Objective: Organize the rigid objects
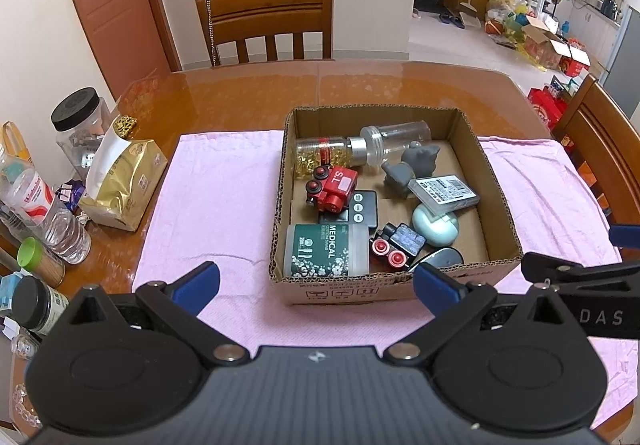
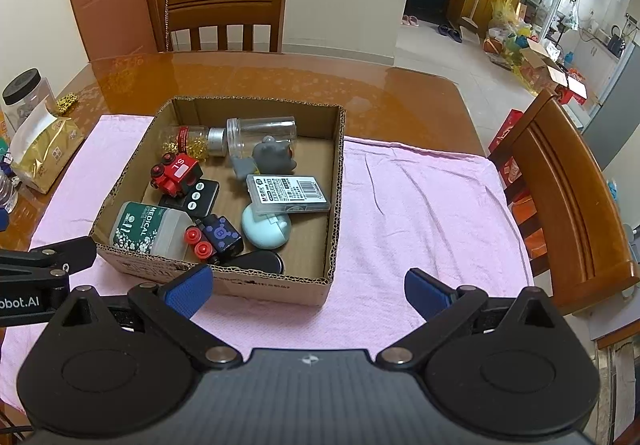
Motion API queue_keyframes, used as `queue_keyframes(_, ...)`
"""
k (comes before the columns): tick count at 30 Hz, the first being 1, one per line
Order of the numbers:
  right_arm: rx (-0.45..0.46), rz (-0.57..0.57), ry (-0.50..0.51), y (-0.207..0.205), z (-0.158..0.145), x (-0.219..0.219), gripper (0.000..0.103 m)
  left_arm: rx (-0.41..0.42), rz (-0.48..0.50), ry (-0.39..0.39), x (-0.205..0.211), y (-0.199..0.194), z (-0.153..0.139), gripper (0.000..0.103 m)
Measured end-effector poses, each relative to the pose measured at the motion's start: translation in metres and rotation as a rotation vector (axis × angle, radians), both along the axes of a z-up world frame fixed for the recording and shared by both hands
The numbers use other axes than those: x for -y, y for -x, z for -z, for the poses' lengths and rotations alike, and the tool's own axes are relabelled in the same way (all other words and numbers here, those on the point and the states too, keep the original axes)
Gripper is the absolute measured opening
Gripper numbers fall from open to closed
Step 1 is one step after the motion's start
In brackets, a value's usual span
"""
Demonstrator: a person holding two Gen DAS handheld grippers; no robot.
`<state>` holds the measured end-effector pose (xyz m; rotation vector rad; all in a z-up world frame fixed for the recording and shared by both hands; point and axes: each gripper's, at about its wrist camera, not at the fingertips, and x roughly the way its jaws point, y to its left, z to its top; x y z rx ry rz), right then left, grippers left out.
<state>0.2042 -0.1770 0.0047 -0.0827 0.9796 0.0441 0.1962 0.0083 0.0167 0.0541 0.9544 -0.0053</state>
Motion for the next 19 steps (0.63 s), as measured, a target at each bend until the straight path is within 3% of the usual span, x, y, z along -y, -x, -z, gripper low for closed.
queue_keyframes(19,0.009,0.001,0.001,0.0008,-0.0006,0.0002,0.103,-0.002,-0.002,0.008,0.0017,0.0000,-0.0014,0.102)
